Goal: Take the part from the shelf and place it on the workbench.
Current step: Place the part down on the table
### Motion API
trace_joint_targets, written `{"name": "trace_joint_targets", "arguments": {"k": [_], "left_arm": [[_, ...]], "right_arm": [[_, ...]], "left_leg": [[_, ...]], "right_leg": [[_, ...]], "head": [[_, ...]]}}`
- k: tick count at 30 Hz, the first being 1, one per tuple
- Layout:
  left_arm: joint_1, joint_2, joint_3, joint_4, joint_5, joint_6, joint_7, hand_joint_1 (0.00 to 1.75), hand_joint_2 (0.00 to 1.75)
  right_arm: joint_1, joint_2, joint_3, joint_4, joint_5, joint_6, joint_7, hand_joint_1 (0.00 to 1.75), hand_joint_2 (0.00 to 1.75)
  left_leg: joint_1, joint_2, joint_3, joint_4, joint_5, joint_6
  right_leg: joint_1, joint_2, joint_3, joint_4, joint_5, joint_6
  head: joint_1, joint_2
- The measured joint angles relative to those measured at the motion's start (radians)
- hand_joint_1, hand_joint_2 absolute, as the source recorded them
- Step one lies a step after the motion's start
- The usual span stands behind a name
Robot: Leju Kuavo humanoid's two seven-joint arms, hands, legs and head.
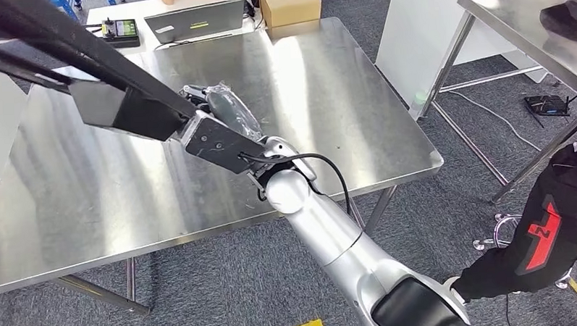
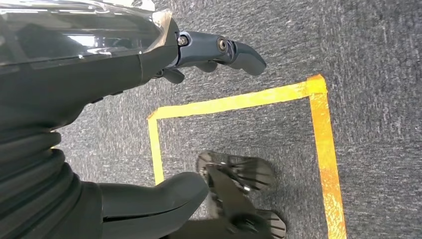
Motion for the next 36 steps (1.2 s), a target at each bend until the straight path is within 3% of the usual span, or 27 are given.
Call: {"name": "trace_joint_targets", "arguments": {"k": [1, 2, 4, 6, 10, 12, 15, 16, 17, 19, 20, 22, 24, 26, 29, 31, 32, 33, 34, 36], "left_arm": [[0.003, 0.0, 0.003, 0.0, 0.001, 0.0, 0.0, 0.0, 1.75], [0.006, 0.0, 0.005, 0.0, 0.001, 0.0, 0.0, 0.0, 1.75], [0.008, 0.002, 0.008, 0.0, 0.001, 0.0, 0.0, 0.0, 1.75], [0.008, 0.002, 0.008, 0.0, 0.0, 0.0, -0.001, 0.0, 1.75], [0.008, 0.002, 0.009, 0.0, -0.005, 0.0, -0.001, 0.0, 1.75], [0.007, 0.002, 0.01, 0.0, -0.007, -0.001, -0.002, 0.0, 1.75], [0.009, 0.002, 0.012, 0.0, -0.012, -0.002, -0.003, 0.0, 1.75], [0.01, 0.002, 0.012, 0.0, -0.014, -0.002, -0.003, 0.0, 1.75], [0.011, 0.002, 0.013, 0.0, -0.015, -0.002, -0.003, 0.0, 1.75], [0.011, 0.002, 0.014, 0.0, -0.016, -0.002, -0.003, 0.0, 1.75], [0.011, 0.001, 0.014, 0.0, -0.016, -0.003, -0.004, 0.0, 1.75], [0.01, -0.001, 0.016, 0.001, -0.016, -0.003, -0.004, 0.0, 1.75], [0.01, -0.002, 0.017, 0.002, -0.016, -0.004, -0.005, 0.0, 1.75], [0.01, -0.002, 0.017, 0.002, -0.017, -0.004, -0.005, 0.0, 1.75], [0.009, -0.002, 0.017, 0.002, -0.017, -0.003, -0.005, 0.0, 1.75], [0.011, -0.001, 0.017, 0.002, -0.018, -0.003, -0.005, 0.0, 1.75], [0.012, 0.0, 0.017, 0.002, -0.019, -0.003, -0.005, 0.0, 1.75], [0.012, 0.001, 0.017, 0.002, -0.021, -0.003, -0.005, 0.0, 1.75], [0.012, 0.002, 0.017, 0.002, -0.023, -0.003, -0.005, 0.0, 1.75], [0.011, 0.002, 0.017, 0.003, -0.027, -0.004, -0.005, 0.0, 1.75]], "right_arm": [[0.0, 0.004, 0.004, 0.01, 0.001, 0.001, 0.0, 1.75, 1.75], [0.0, 0.008, 0.006, 0.018, 0.002, 0.001, 0.0, 1.75, 1.75], [-0.003, 0.014, 0.009, 0.03, 0.002, 0.002, 0.0, 1.75, 1.75], [-0.009, 0.022, 0.011, 0.042, 0.002, 0.003, 0.0, 1.75, 1.75], [-0.018, 0.03, 0.022, 0.061, 0.011, 0.002, 0.001, 1.75, 1.75], [-0.021, 0.033, 0.03, 0.07, 0.018, -0.003, 0.002, 1.75, 1.75], [-0.017, 0.031, 0.038, 0.085, 0.022, -0.008, 0.002, 1.75, 1.75], [-0.014, 0.03, 0.039, 0.09, 0.022, -0.008, 0.002, 1.75, 1.75], [-0.013, 0.03, 0.041, 0.094, 0.023, -0.009, 0.002, 1.75, 1.75], [-0.012, 0.029, 0.044, 0.1, 0.023, -0.009, 0.002, 1.75, 1.75], [-0.012, 0.028, 0.046, 0.103, 0.023, -0.009, 0.002, 1.75, 1.75], [-0.014, 0.028, 0.05, 0.107, 0.023, -0.01, 0.003, 1.75, 1.75], [-0.015, 0.029, 0.053, 0.109, 0.023, -0.011, 0.004, 1.75, 1.75], [-0.017, 0.032, 0.054, 0.109, 0.024, -0.011, 0.004, 1.75, 1.75], [-0.018, 0.036, 0.055, 0.112, 0.024, -0.012, 0.003, 1.75, 1.75], [-0.016, 0.036, 0.055, 0.116, 0.028, -0.014, 0.005, 1.75, 1.75], [-0.015, 0.036, 0.056, 0.118, 0.031, -0.017, 0.006, 1.75, 1.75], [-0.015, 0.036, 0.056, 0.119, 0.036, -0.022, 0.008, 1.75, 1.75], [-0.015, 0.036, 0.057, 0.12, 0.043, -0.029, 0.011, 1.75, 1.75], [-0.017, 0.035, 0.059, 0.122, 0.06, -0.05, 0.019, 1.75, 1.75]], "left_leg": [[0.0, 0.0, -0.018, 0.001, 0.002, -0.001], [0.001, 0.001, -0.017, -0.032, 0.026, -0.001], [0.003, 0.002, 0.021, -0.162, 0.121, 0.003], [-0.001, 0.002, 0.056, -0.25, 0.169, 0.015], [-0.005, 0.0, 0.084, -0.268, 0.17, 0.047], [-0.003, 0.0, 0.099, -0.271, 0.164, 0.058], [-0.004, -0.002, 0.112, -0.271, 0.148, 0.064], [-0.005, -0.003, 0.118, -0.271, 0.141, 0.064], [-0.005, -0.005, 0.128, -0.271, 0.133, 0.063], [-0.007, -0.007, 0.149, -0.272, 0.116, 0.06], [-0.008, -0.007, 0.159, -0.272, 0.108, 0.058], [-0.009, -0.009, 0.169, -0.273, 0.097, 0.048], [-0.009, -0.007, 0.173, -0.268, 0.097, 0.039], [-0.008, -0.004, 0.156, -0.226, 0.096, 0.032], [-0.001, -0.003, 0.052, -0.063, 0.052, 0.016], [0.005, -0.001, -0.012, -0.004, 0.016, 0.004], [0.008, 0.0, -0.02, -0.021, 0.025, 0.001], [0.01, 0.001, -0.012, -0.068, 0.058, -0.002], [0.012, 0.002, 0.008, -0.136, 0.11, -0.003], [0.01, 0.004, 0.045, -0.244, 0.18, 0.004]], "right_leg": [[0.0, 0.001, 0.009, 0.0, -0.008, 0.001], [0.0, 0.003, 0.021, 0.0, -0.016, 0.003], [0.001, 0.003, 0.045, 0.0, -0.035, 0.009], [0.005, 0.005, 0.06, -0.001, -0.051, 0.02], [0.008, 0.003, 0.062, 0.027, -0.062, 0.049], [0.006, 0.0, 0.016, 0.105, -0.083, 0.053], [0.006, -0.001, -0.105, 0.279, -0.141, 0.048], [0.006, -0.001, -0.128, 0.292, -0.143, 0.049], [0.007, -0.001, -0.132, 0.268, -0.128, 0.053], [0.012, -0.002, -0.095, 0.132, -0.048, 0.062], [0.015, -0.004, -0.075, 0.066, -0.009, 0.059], [0.024, -0.006, -0.05, -0.001, 0.03, 0.038], [0.022, -0.005, -0.035, -0.012, 0.028, 0.015], [0.014, -0.003, -0.013, -0.022, 0.027, 0.002], [0.009, -0.002, 0.015, -0.025, 0.009, -0.011], [0.009, 0.0, 0.033, -0.025, -0.008, -0.01], [0.009, 0.002, 0.044, -0.025, -0.017, -0.008], [0.008, 0.004, 0.056, -0.024, -0.026, -0.004], [0.007, 0.005, 0.067, -0.024, -0.037, 0.0], [0.011, 0.006, 0.086, -0.024, -0.055, 0.011]], "head": [[0.0, 0.0], [0.0, 0.0], [0.0, 0.0], [0.0, 0.0], [0.0, 0.0], [0.001, 0.0], [0.002, 0.0], [0.002, 0.0], [0.002, 0.0], [0.003, 0.0], [0.002, 0.0], [0.002, 0.0], [0.003, 0.0], [0.003, 0.0], [0.002, 0.0], [0.002, 0.0], [0.002, 0.0], [0.002, 0.0], [0.002, 0.0], [0.002, 0.0]]}}
